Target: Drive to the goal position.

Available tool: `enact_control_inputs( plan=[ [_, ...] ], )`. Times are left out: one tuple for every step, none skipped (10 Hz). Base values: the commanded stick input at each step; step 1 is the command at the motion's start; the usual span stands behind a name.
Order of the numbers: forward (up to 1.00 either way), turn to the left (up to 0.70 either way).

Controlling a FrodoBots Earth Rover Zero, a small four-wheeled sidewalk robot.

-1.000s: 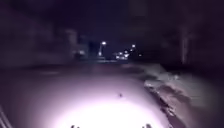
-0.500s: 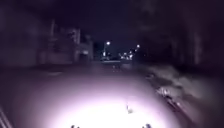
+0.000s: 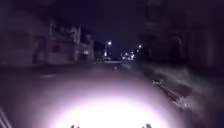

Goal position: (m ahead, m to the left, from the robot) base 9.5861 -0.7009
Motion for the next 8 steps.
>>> enact_control_inputs(
  plan=[
    [1.00, -0.14],
    [1.00, -0.24],
    [1.00, -0.01],
    [1.00, 0.00],
    [1.00, 0.00],
    [1.00, 0.00],
    [1.00, 0.00],
    [1.00, 0.00]
  ],
)
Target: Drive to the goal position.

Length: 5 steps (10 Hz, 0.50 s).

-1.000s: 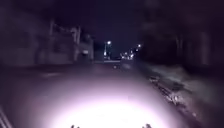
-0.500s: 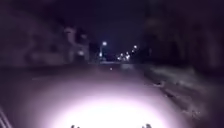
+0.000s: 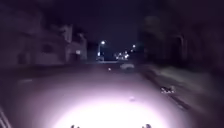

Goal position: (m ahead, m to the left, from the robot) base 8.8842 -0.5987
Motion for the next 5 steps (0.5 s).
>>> enact_control_inputs(
  plan=[
    [1.00, 0.00],
    [1.00, 0.00],
    [1.00, 0.00],
    [1.00, 0.00],
    [1.00, 0.00]
  ],
)
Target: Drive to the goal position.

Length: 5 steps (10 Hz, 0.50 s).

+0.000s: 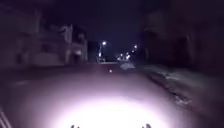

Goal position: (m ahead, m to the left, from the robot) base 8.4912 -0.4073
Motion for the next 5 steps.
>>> enact_control_inputs(
  plan=[
    [1.00, 0.00],
    [1.00, -0.16],
    [1.00, -0.40],
    [1.00, -0.40],
    [1.00, -0.14]
  ],
)
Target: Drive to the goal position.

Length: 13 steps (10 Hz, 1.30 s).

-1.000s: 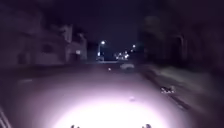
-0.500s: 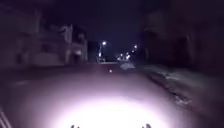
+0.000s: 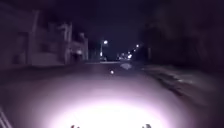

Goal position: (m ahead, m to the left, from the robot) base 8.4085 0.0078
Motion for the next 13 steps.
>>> enact_control_inputs(
  plan=[
    [1.00, -0.33],
    [1.00, -0.38],
    [1.00, -0.04],
    [1.00, -0.39],
    [1.00, -0.40],
    [1.00, -0.21],
    [1.00, 0.00],
    [1.00, 0.00],
    [1.00, 0.00],
    [1.00, 0.00],
    [1.00, 0.00],
    [1.00, 0.00],
    [1.00, 0.00]
  ],
)
